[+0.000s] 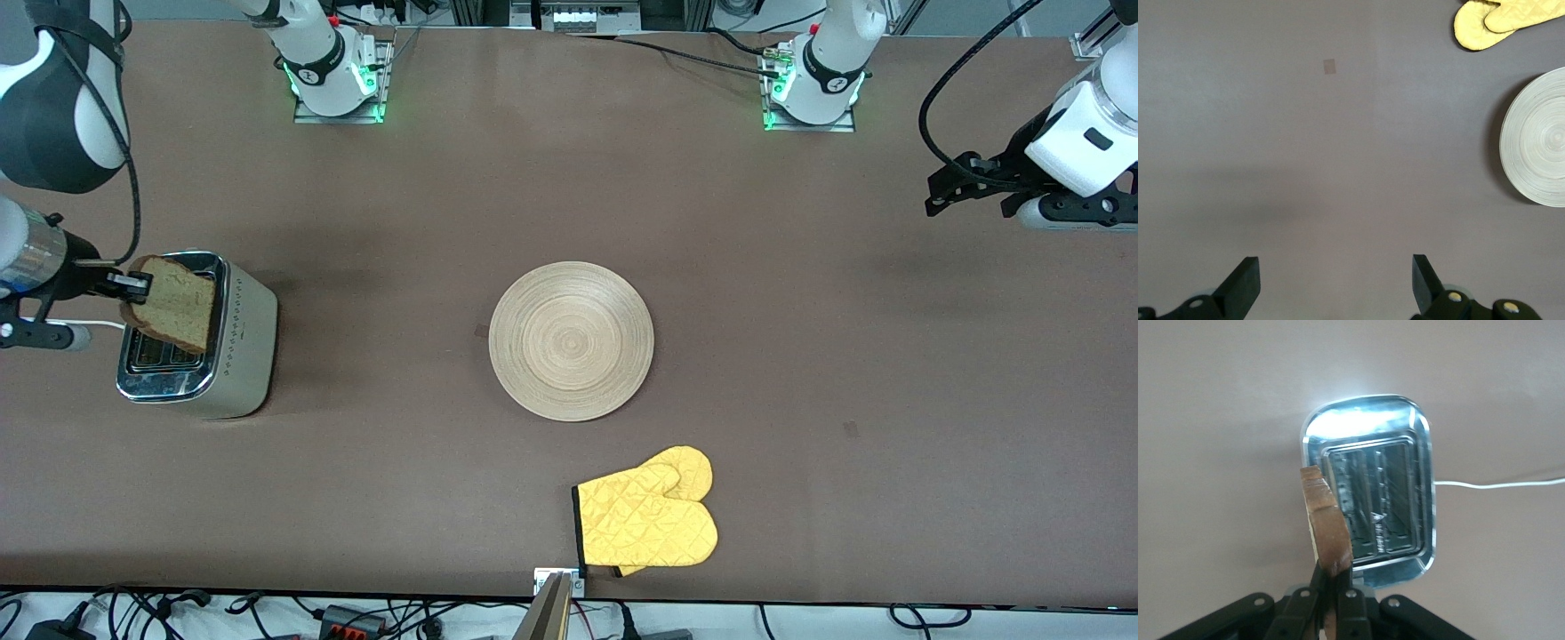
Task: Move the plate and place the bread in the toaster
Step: 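Carry the bread with the right gripper above the toaster slot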
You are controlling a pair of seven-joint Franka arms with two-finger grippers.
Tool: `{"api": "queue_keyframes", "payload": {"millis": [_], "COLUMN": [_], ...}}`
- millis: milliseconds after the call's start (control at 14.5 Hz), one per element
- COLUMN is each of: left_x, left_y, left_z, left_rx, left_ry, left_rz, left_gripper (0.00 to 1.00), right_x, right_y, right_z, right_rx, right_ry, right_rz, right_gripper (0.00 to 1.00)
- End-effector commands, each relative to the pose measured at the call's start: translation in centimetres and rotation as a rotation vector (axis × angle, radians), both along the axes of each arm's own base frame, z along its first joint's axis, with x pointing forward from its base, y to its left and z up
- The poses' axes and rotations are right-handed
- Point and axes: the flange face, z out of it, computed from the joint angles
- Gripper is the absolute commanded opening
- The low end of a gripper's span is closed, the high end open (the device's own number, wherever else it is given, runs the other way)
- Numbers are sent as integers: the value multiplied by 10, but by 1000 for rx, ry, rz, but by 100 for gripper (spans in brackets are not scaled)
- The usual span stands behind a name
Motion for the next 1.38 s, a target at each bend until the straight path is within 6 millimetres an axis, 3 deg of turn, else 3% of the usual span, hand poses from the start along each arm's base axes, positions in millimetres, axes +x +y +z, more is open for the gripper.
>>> {"api": "queue_keyframes", "payload": {"millis": [0,344,620,1308], "left_x": [12,13,13,29], "left_y": [4,9,9,8], "left_z": [5,5,5,2], "left_rx": [18,17,17,7], "left_ry": [20,16,15,-63], "left_rz": [-29,-38,-38,-32], "left_gripper": [100,100,100,100], "right_x": [-2,-2,-4,5], "right_y": [-26,-29,-23,-29], "right_z": [-8,-19,-40,-53], "right_rx": [-30,-52,-53,-63], "right_ry": [19,45,82,58], "right_rz": [-27,-28,-20,-23], "right_gripper": [0,0,0,0]}}
